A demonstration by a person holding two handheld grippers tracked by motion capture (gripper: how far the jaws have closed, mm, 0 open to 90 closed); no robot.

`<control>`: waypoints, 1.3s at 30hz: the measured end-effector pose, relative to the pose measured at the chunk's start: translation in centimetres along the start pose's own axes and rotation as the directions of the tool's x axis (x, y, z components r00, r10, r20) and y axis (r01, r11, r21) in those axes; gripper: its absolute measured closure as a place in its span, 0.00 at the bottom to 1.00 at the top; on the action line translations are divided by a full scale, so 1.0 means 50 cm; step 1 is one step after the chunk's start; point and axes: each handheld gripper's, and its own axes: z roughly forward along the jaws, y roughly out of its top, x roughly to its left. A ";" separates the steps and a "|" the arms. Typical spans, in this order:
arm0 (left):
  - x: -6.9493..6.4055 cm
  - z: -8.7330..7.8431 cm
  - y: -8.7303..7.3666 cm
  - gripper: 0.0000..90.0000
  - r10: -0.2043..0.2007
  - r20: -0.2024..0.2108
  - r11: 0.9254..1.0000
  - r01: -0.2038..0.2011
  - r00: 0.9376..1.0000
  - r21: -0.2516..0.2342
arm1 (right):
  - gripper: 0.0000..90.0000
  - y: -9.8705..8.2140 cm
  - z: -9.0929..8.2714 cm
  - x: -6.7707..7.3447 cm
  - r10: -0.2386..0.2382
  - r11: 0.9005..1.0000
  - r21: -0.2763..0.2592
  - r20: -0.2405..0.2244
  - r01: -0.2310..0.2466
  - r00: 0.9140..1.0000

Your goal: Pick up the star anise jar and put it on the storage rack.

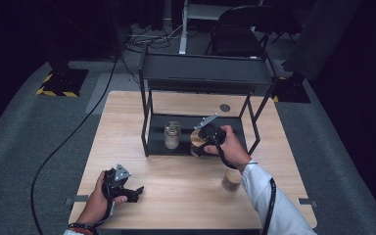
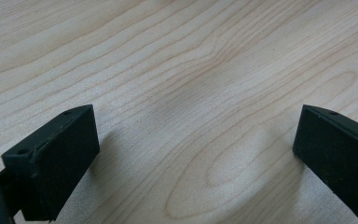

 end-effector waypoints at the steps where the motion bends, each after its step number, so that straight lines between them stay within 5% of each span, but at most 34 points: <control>1: 0.000 0.000 0.000 0.00 0.000 0.000 1.000 0.000 1.000 0.000 | 0.28 0.001 0.000 -0.002 0.000 1.000 0.000 0.003 0.000 1.000; 39: 0.001 0.000 0.000 0.00 0.002 0.003 1.000 -0.002 1.000 0.001 | 0.28 0.028 0.051 -0.063 0.099 0.995 0.014 0.068 -0.100 0.993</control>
